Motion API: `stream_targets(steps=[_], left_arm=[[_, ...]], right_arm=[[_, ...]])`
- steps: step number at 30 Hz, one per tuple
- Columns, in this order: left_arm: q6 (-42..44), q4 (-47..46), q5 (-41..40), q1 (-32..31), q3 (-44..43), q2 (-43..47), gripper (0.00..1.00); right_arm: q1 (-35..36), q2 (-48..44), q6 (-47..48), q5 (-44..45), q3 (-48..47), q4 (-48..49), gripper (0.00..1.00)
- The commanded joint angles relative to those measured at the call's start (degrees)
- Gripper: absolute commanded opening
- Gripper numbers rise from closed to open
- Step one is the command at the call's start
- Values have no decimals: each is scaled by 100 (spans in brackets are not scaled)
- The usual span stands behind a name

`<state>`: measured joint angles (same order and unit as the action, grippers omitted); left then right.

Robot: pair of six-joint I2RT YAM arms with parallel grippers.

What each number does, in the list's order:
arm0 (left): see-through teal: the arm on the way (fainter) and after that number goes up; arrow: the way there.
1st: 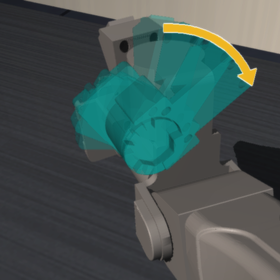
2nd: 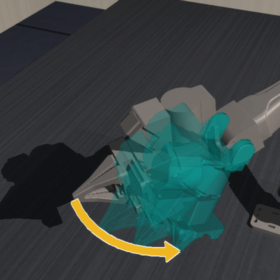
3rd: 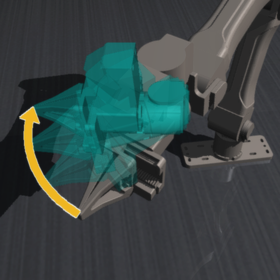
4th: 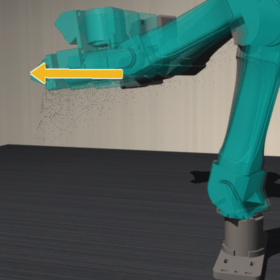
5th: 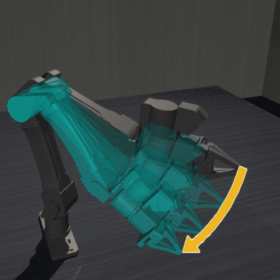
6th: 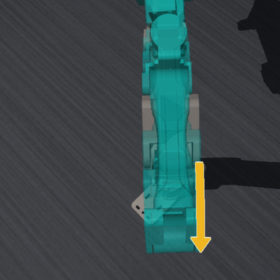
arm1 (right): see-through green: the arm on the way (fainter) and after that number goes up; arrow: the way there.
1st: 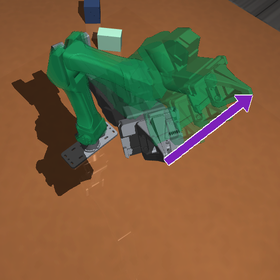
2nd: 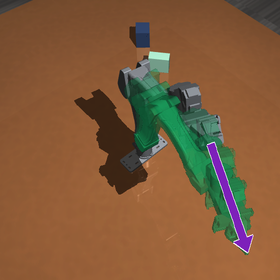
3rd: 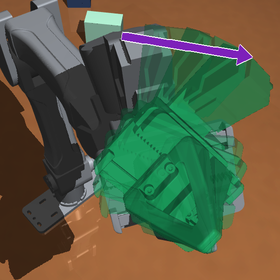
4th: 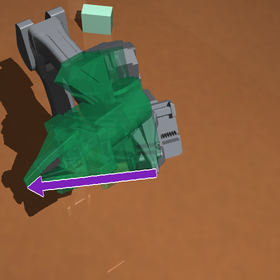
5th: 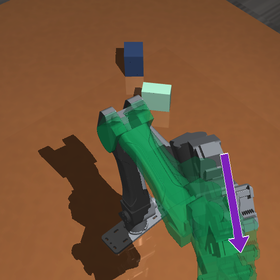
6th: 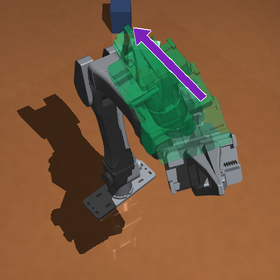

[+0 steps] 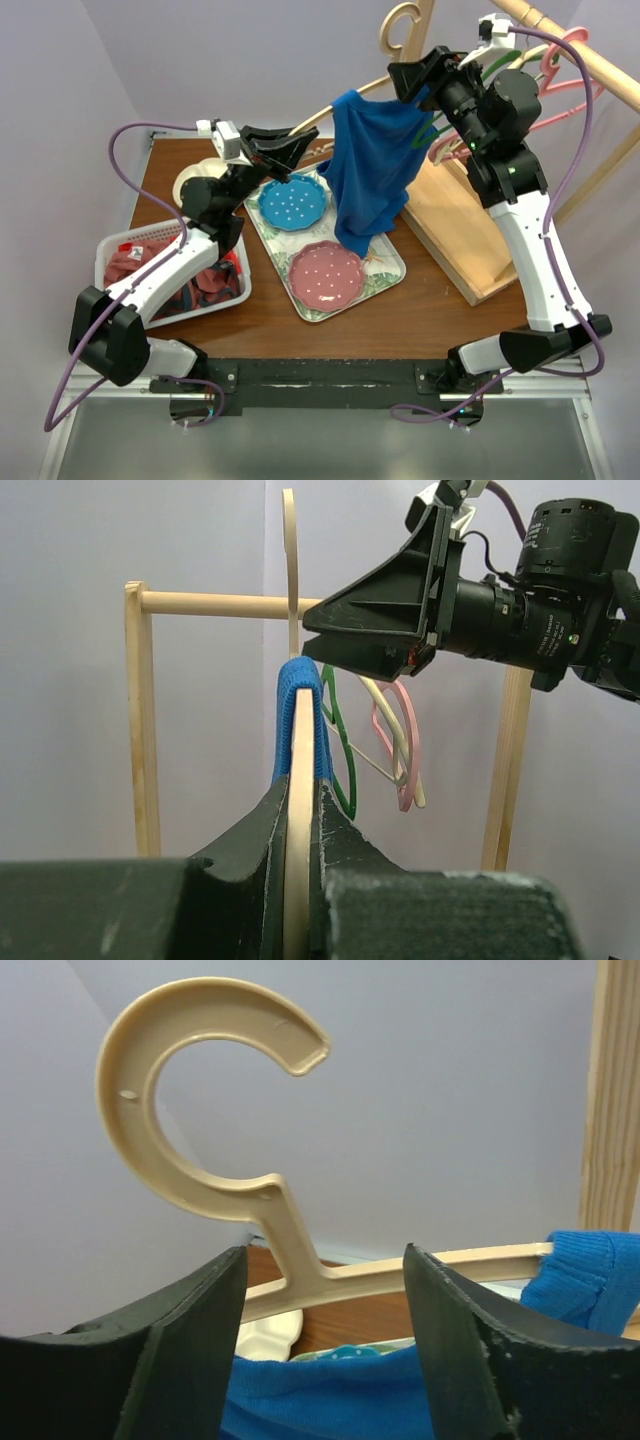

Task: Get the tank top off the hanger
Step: Pick up the hanger from the clothesline, then remove the tank top from the hanger.

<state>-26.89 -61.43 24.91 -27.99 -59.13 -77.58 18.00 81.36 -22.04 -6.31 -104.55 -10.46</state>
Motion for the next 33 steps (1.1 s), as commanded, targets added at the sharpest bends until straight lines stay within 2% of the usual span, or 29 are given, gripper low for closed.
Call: stream_targets(steps=[1,4,8,19,20,22,23,26,27,29,33], left_arm=[[-26,-545,-109,4,-89,261,0],[-79,-589,-56,4,-72,287,0],[-184,-555,14,4,-63,305,0],[-264,-475,172,4,-37,358,0],[-246,-475,164,4,-28,366,0],[-246,-440,138,4,-19,393,0],[-220,-431,129,4,-19,393,0],[-63,-48,32,4,-37,445,1],[8,147,-142,4,-37,524,26],[157,646,-467,4,24,638,52],[79,869,-828,4,463,1199,64]], right_arm=[[11,-156,-19,-327,-100,176,64],[19,-94,-55,-336,-109,167,60],[19,-50,-11,-318,-74,342,48],[107,204,244,-328,-250,229,44],[142,231,323,-232,-267,115,32],[169,213,385,-152,-267,70,16],[186,179,437,-126,-250,96,1],[195,108,508,-20,-267,79,0],[195,90,525,76,-293,79,0],[186,47,569,156,-294,123,0],[221,-23,631,95,-136,272,0]])
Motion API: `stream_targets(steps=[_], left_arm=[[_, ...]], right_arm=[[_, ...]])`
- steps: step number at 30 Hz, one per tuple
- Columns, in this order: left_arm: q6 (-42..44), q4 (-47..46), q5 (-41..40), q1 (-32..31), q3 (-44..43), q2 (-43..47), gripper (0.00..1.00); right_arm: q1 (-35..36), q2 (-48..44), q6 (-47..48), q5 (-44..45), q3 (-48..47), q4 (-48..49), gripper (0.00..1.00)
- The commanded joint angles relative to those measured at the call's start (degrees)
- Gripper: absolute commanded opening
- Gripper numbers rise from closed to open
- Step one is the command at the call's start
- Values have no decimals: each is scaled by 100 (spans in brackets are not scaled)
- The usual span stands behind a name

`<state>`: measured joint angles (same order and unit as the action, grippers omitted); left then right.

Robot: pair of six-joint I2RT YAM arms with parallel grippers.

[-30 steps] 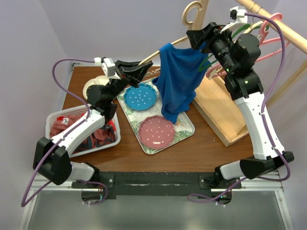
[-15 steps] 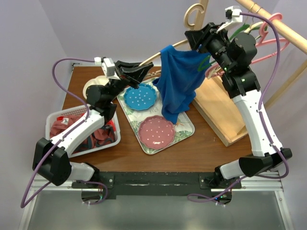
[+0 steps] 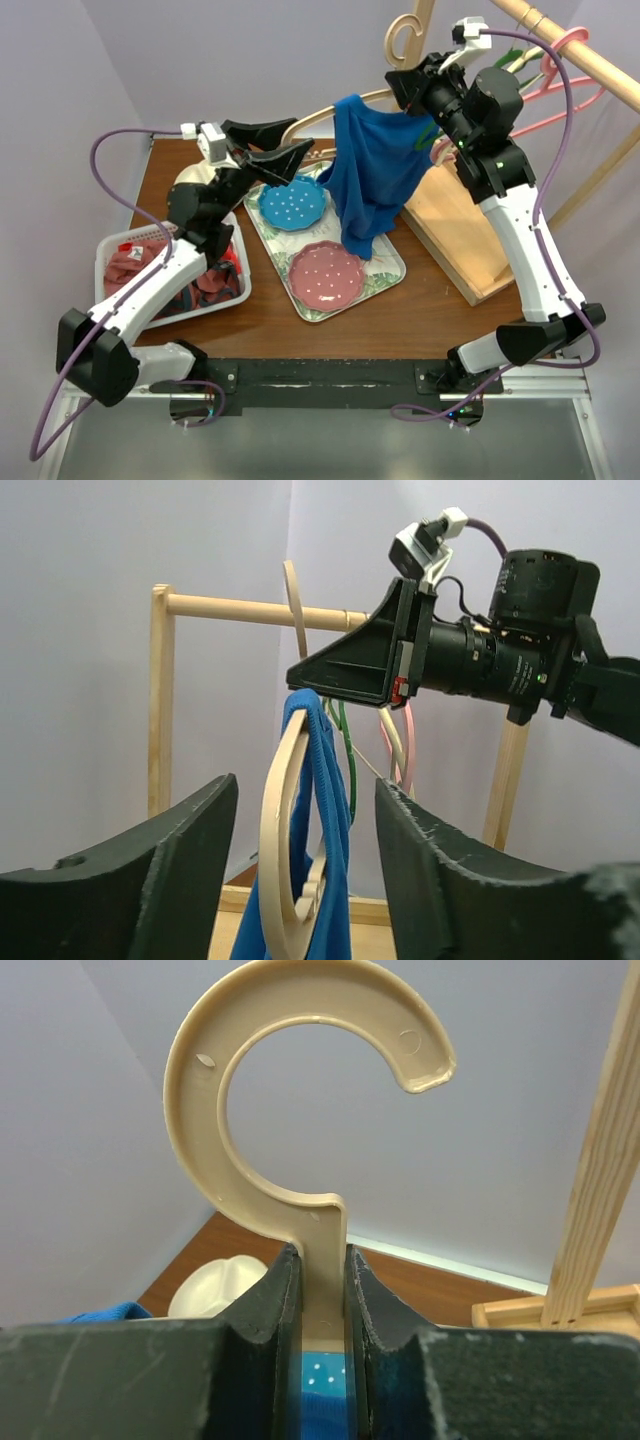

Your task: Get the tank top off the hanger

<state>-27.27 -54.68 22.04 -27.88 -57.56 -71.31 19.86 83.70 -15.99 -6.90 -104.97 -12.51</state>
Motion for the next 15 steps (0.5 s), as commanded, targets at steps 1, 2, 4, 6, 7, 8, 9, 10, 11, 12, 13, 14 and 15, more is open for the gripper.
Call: stream_targets(steps=[1,2,4,6,7,8,9,10,11,12,13,14,15], left_arm=[[125,281,-604,-7,359,687,66],[160,639,-692,-7,377,819,69],[230,1158,-963,-7,333,1232,70],[178,1949,-1377,-7,194,1600,70],[117,2222,-1474,-7,106,1689,70],[55,2677,-1544,-7,26,1751,69],[-50,2829,-1554,-7,-79,1848,68],[-347,2961,-1519,-7,-106,1883,66],[-524,2989,-1371,-7,-124,1884,66],[-717,2980,-1282,-16,-133,1858,65],[-1101,2919,-1168,-25,-133,1814,64],[-1262,2753,-950,-33,-133,1744,61],[-1359,2734,-904,-86,-228,1595,60]], right_arm=[[79,-293,60,223,-33,539,0],[115,-319,174,319,55,522,0],[228,-363,306,661,90,443,0],[308,-372,324,873,108,399,0],[395,-381,342,1039,117,399,0],[457,-381,351,1137,126,416,0],[519,-372,368,1251,126,434,0],[693,-355,429,1452,117,443,0],[773,-328,447,1524,73,434,0],[835,-311,430,1577,47,425,0],[923,-232,360,1629,20,399,0],[976,-188,342,1708,-49,373,0],[1011,-153,325,1770,-85,355,0]])
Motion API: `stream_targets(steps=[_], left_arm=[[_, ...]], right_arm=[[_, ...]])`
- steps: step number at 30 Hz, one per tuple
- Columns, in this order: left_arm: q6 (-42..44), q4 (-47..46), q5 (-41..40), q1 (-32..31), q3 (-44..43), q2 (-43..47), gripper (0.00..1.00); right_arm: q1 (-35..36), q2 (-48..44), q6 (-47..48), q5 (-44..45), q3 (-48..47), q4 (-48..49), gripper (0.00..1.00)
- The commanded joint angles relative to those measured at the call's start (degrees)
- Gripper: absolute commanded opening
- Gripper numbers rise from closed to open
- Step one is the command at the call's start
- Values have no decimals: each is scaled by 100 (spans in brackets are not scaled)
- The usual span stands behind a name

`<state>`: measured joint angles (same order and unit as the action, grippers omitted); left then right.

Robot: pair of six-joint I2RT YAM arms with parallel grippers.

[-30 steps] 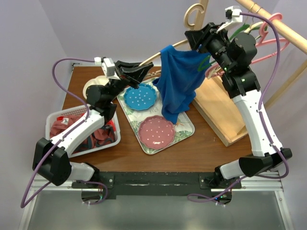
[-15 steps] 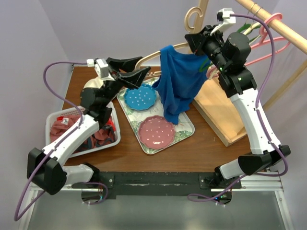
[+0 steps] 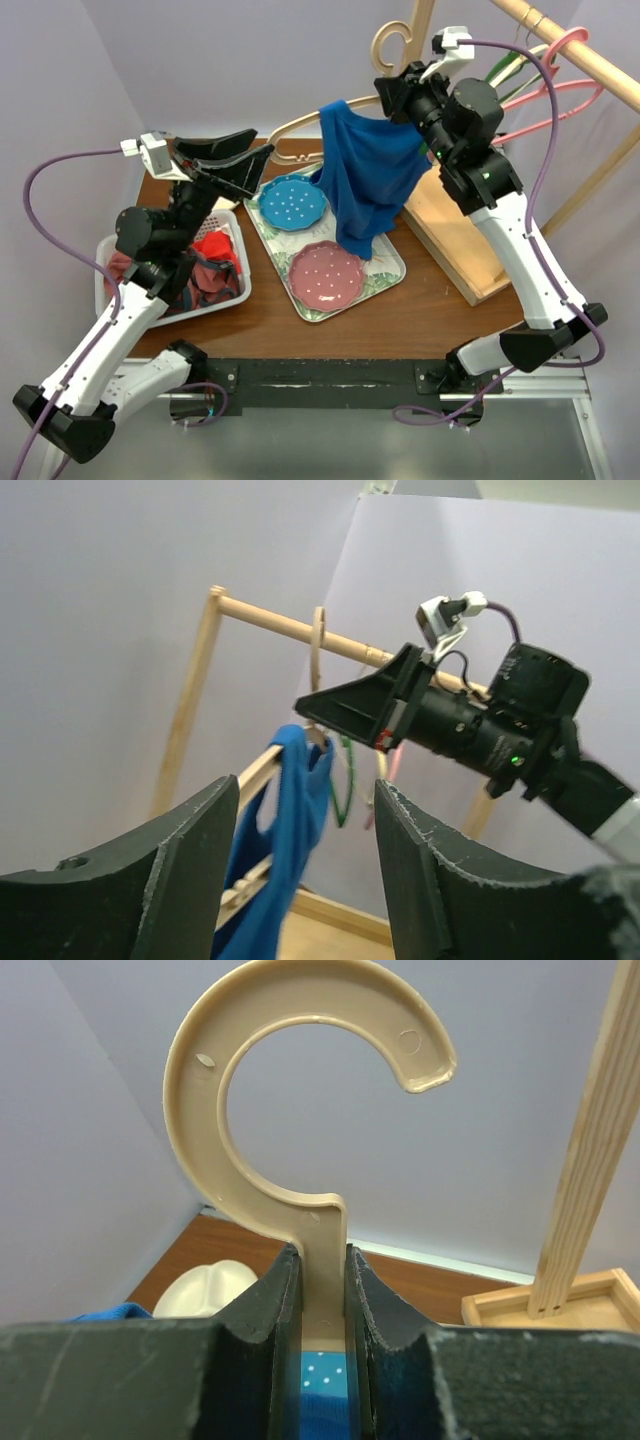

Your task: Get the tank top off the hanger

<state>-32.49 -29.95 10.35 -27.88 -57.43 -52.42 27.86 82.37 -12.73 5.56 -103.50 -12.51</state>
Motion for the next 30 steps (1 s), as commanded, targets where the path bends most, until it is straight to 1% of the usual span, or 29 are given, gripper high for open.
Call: stream_targets(steps=[1,5,9,11,14,16,17,19,23,30], left_arm=[[-855,279,257,-156,-312,-364,59],[-259,754,-373,-630,-786,-812,59],[-118,745,-454,-911,-1067,-1207,60],[-21,912,-656,-982,-1226,-1418,60],[15,825,-981,-1027,-1140,-1542,60],[32,589,-1017,-1035,-1069,-1586,61],[50,509,-1191,-1027,-1025,-1639,61],[137,456,-1263,-1035,-1042,-1701,61],[252,482,-1509,-1044,-1051,-1798,62],[690,648,-1922,-1079,-1033,-1763,62]], right_arm=[[290,16,-27,551,-249,329,0],[413,60,-133,639,-258,337,0],[528,43,-142,735,-258,293,0],[528,34,-151,779,-267,258,0],[545,-28,-194,780,-241,258,0],[545,-89,-203,753,-197,302,0],[545,-107,-203,675,-127,319,0],[554,-203,-203,648,-21,398,0],[554,-309,-186,700,181,478,0],[554,-300,-98,788,190,495,0]])
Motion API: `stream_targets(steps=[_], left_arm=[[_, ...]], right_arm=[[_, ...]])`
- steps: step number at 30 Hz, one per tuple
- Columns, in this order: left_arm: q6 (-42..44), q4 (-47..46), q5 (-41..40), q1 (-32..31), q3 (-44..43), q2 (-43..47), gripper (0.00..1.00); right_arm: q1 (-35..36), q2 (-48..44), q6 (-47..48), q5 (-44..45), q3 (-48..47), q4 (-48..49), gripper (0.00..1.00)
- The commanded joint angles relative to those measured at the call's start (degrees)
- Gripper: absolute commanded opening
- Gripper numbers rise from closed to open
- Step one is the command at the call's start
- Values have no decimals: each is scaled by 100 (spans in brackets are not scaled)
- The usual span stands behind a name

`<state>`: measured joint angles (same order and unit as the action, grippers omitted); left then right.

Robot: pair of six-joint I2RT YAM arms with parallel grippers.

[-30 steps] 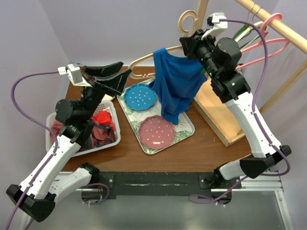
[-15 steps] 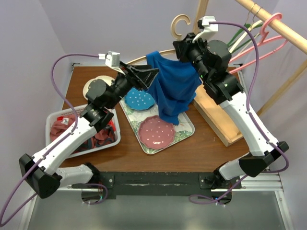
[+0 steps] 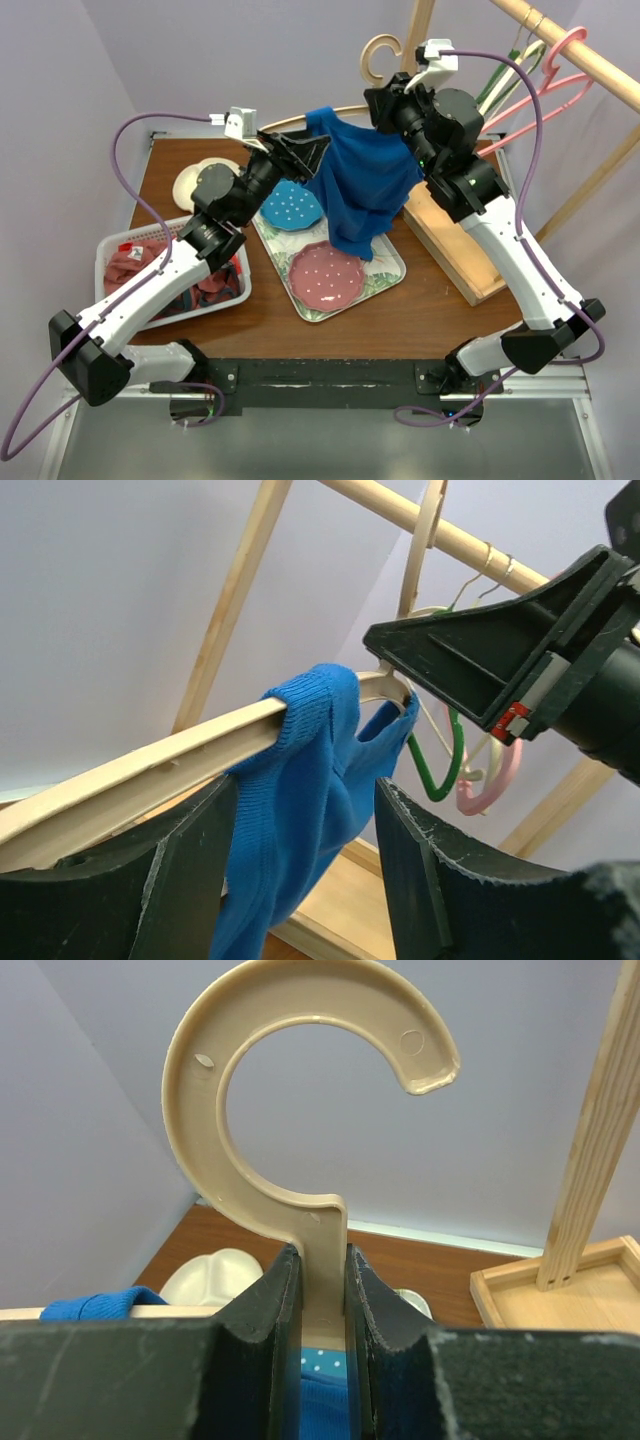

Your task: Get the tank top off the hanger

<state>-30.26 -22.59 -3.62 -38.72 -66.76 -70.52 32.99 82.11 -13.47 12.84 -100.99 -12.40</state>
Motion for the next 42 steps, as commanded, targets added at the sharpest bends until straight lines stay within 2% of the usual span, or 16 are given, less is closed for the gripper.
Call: stream_targets(steps=[1,4,6,17,20,21,23,28,31,37,42], left_arm=[[529,43,-552,-4,-109,47,62],[671,325,-824,-4,-83,152,63],[697,37,-816,-4,49,240,64],[442,-746,98,-4,41,-392,62],[503,-826,221,-4,-38,-515,37],[530,-704,212,-4,-82,-524,15],[565,-467,98,-4,-135,-472,0],[750,-194,-288,31,-21,-32,0],[689,403,-482,249,-126,161,0],[-23,1081,18,1172,-21,372,0],[-217,1318,177,1410,49,513,0]], right_arm=[[32,-265,-24,69,-52,493,0],[41,-221,-6,52,-61,485,0],[41,-186,-15,26,-61,484,0],[49,-195,-296,-159,176,731,0],[41,-239,-279,-81,325,810,0],[32,-248,-191,-10,360,801,0],[32,-256,10,139,378,775,0],[-56,-274,337,421,431,854,0],[-258,-335,214,333,475,898,0],[-592,-643,38,245,773,1126,0],[-724,-845,-173,324,976,1223,0]])
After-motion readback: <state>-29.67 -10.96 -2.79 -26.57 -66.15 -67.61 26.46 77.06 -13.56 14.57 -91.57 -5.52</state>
